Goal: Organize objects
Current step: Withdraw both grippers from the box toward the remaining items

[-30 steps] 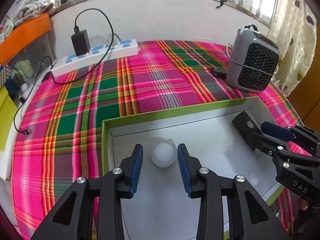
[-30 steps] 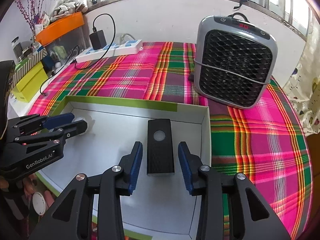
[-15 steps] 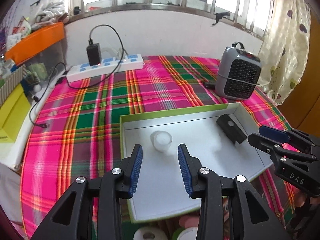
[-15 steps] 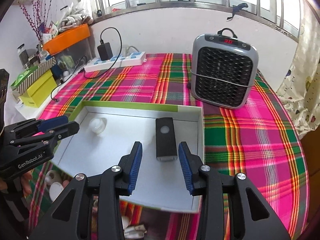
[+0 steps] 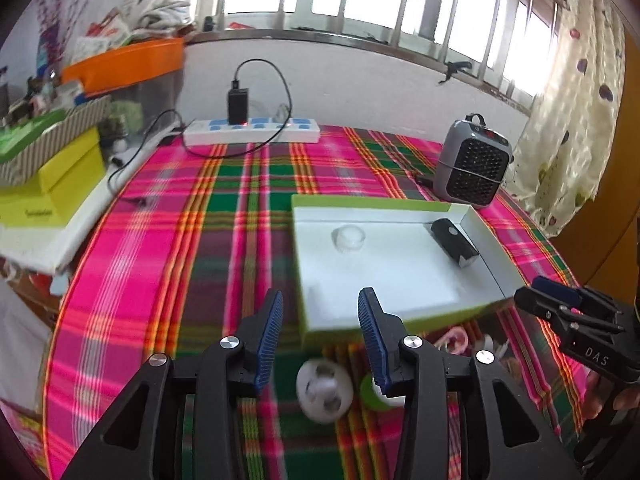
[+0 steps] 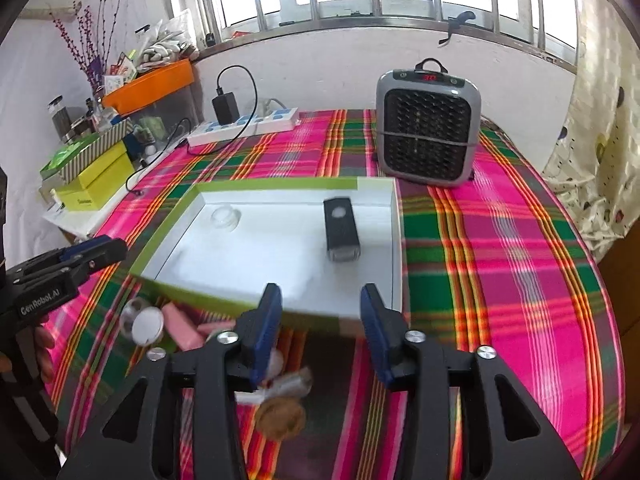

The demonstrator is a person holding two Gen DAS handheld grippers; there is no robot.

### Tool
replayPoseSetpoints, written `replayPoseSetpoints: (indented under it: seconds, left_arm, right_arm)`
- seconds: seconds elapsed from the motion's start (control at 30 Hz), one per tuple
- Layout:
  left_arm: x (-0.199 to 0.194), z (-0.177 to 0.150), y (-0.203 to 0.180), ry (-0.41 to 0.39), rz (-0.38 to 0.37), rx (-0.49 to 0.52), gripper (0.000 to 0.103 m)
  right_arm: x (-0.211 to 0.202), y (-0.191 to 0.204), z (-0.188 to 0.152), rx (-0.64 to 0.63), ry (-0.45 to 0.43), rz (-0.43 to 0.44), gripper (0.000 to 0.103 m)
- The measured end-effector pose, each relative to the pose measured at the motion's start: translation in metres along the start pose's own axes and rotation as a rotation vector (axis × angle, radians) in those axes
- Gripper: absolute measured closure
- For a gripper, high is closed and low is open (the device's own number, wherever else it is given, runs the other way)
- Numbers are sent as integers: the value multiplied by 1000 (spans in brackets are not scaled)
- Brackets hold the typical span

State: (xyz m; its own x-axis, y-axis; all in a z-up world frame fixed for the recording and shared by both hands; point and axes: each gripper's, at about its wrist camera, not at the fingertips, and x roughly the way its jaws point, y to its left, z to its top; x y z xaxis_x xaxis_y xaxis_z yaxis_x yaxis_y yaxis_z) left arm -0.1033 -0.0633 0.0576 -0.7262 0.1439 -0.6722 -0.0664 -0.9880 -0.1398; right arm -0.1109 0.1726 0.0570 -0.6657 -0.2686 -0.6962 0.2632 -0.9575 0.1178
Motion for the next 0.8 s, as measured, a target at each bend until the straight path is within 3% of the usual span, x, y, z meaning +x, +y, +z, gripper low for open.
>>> replayPoseSetpoints:
  seconds: [0.17, 0.8]
  left_arm:
    - [-9, -20, 13, 11, -2, -46, 64]
    - [-7, -66, 11, 89, -64, -58, 63]
  right_arm:
    - [-11, 7, -18, -4, -5, 0, 54]
    - [-21, 11, -69, 29, 36, 2, 49]
